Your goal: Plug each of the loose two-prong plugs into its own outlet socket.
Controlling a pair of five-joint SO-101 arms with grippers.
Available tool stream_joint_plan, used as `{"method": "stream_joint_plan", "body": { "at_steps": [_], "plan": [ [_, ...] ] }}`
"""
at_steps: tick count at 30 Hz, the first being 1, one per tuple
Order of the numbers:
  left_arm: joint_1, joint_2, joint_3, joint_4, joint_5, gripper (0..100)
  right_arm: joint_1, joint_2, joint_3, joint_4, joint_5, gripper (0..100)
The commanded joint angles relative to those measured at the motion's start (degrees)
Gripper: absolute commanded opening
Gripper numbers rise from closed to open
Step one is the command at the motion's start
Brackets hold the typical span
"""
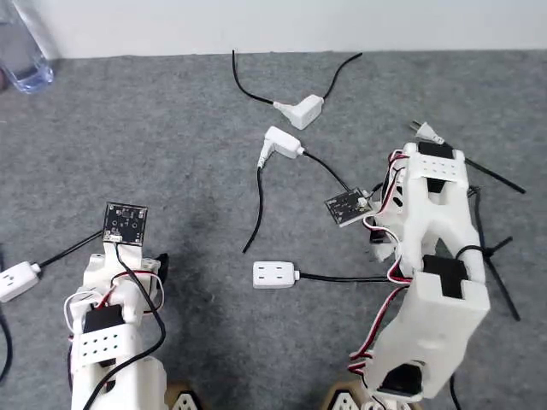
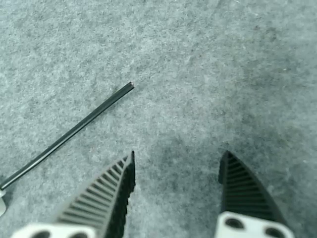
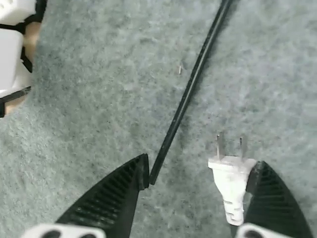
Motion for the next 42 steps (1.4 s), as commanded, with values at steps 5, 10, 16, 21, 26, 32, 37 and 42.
{"method": "stream_joint_plan", "body": {
  "at_steps": [5,10,16,21,26,32,37,42],
  "plan": [
    [0.18,-0.79,-0.22,-1.41,-0.7,26,1.1,-0.48,-2.81,-2.77,0.79,33.3],
    [0.18,-0.79,-0.22,-1.41,-0.7,26,1.1,0.04,-2.9,-4.79,0.79,33.2],
    [0.18,-0.79,-0.22,-1.41,-0.7,26,2.86,1.36,-2.81,-6.46,1.05,32.9],
    [0.18,-0.79,-0.22,-1.41,-0.7,26,3.03,3.56,-2.81,-6.37,3.69,32.8],
    [0.18,-0.79,-0.22,-1.49,-0.7,26,2.33,4.09,-2.81,-6.37,3.69,30.3],
    [0.18,-0.79,-0.22,-1.49,-0.7,26,0.31,4.09,-2.81,-6.37,3.69,10.6],
    [0.18,-0.79,-0.22,-1.49,-0.7,26,-0.4,4.09,-2.81,-6.37,3.69,10.5],
    [0.18,-0.79,-0.22,-1.49,-0.7,26,-0.22,4.62,-2.81,-6.46,3.69,10.1]
  ]
}}
